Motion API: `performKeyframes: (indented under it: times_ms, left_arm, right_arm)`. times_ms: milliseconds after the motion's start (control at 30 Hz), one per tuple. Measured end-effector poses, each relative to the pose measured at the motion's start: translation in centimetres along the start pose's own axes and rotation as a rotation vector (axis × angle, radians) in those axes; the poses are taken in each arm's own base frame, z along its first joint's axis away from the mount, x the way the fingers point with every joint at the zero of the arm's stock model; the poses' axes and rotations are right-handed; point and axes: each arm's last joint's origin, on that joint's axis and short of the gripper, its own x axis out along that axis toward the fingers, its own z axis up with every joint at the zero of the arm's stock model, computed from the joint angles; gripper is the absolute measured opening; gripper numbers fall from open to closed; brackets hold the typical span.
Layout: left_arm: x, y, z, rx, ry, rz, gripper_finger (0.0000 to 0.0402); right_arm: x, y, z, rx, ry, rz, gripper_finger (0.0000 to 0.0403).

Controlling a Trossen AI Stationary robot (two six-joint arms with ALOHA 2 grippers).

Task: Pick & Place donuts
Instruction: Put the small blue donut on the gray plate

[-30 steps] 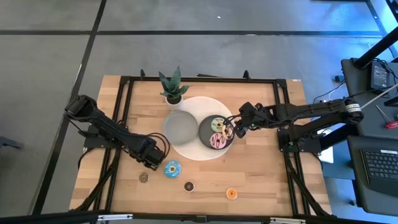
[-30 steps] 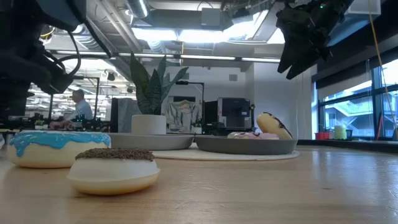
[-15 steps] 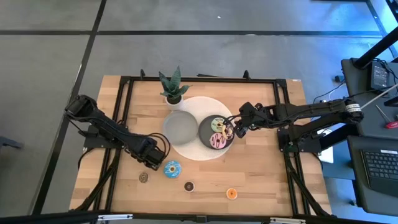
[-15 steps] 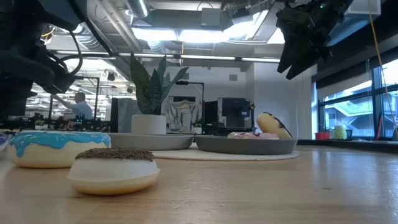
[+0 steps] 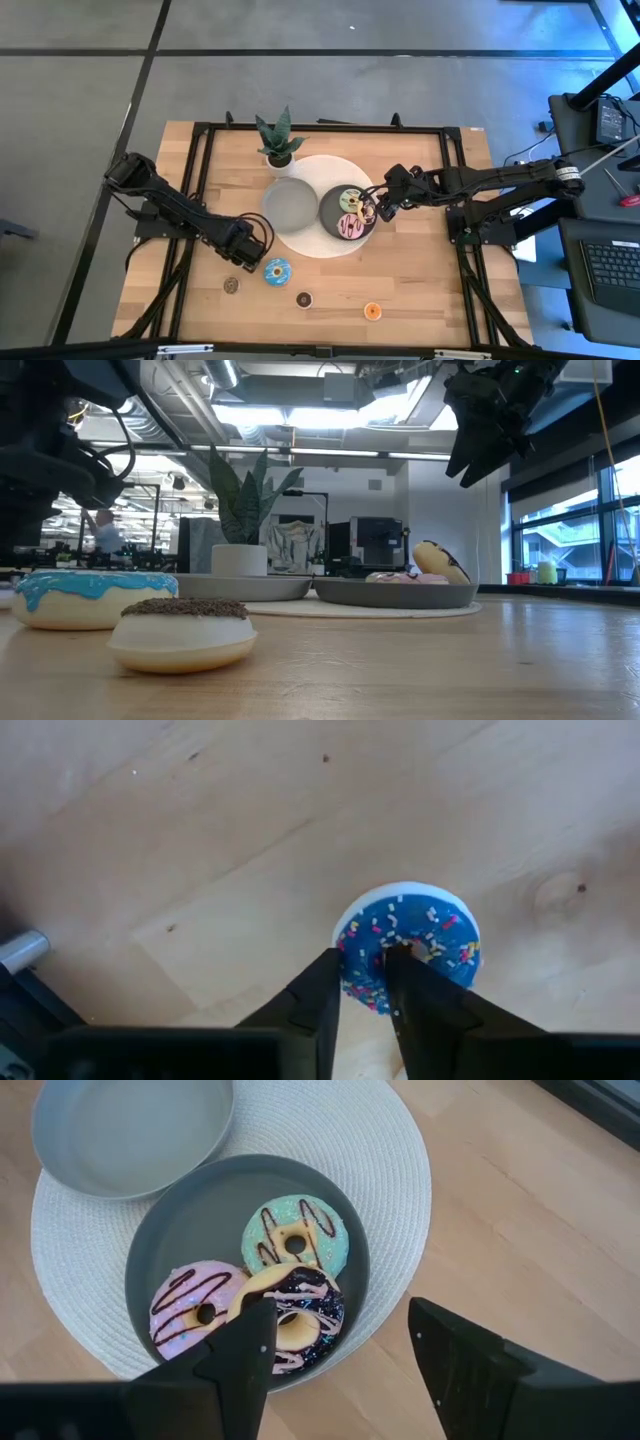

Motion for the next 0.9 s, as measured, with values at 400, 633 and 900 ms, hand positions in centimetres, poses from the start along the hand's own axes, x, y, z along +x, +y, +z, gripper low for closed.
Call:
performKeyframes:
  times_ms: [400,633,900]
  left_arm:
    - [0.8,0.3,0.0,-0.009,0.023,-0.015,0.0072]
    - [0.8,0.29,0.01,-0.008,0.018,-0.016,0.0073]
    - [0.81,0.29,0.03,0.005,0.009,-0.017,0.0025]
  right_arm:
    - [0.0,0.0,0.0,0.0,0.0,0.0,0.0229]
    - [0.0,0.0,0.0,-0.002,0.0,0.0,0.0225]
    - [0.0,-0.01,-0.01,-0.004,0.001,-0.001,0.0227]
